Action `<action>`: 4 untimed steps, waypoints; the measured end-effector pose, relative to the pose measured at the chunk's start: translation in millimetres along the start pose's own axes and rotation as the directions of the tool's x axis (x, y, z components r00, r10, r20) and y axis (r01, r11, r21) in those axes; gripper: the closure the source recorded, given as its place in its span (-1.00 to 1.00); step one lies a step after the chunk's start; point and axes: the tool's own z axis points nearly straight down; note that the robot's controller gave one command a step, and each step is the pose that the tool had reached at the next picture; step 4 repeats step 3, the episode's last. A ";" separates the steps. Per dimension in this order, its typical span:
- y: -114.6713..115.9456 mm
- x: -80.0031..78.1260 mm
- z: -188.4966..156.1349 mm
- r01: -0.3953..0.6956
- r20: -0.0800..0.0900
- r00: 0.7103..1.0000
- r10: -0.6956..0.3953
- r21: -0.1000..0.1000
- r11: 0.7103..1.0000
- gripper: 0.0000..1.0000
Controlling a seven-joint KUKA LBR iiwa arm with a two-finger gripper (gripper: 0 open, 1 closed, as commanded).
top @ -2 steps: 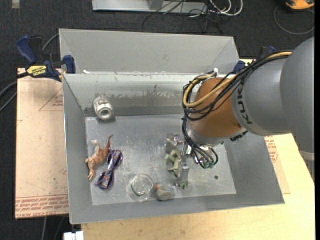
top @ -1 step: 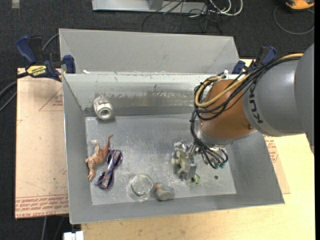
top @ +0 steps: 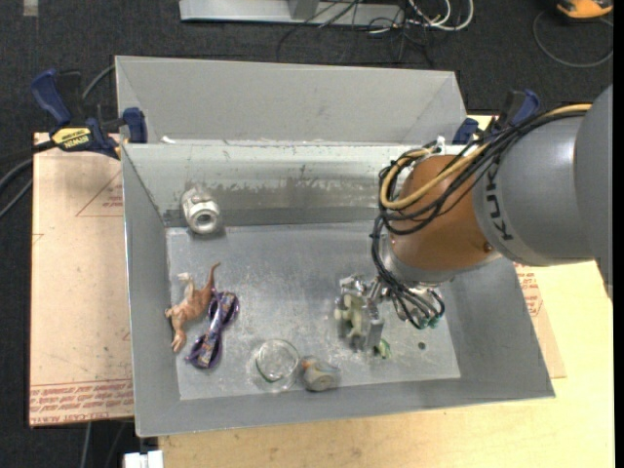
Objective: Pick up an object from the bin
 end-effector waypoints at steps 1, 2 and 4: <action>-5.4 1.9 -89.6 -0.009 0.009 1.000 0.009 0.001 1.000 1.00; 5.6 13.3 -123.8 0.080 0.001 0.997 -0.080 -0.001 0.997 1.00; 17.2 12.9 -183.1 0.059 0.017 0.998 -0.059 0.002 0.998 1.00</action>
Offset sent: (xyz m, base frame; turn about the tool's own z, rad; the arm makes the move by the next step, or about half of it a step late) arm -0.0159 0.0034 0.1274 -0.0887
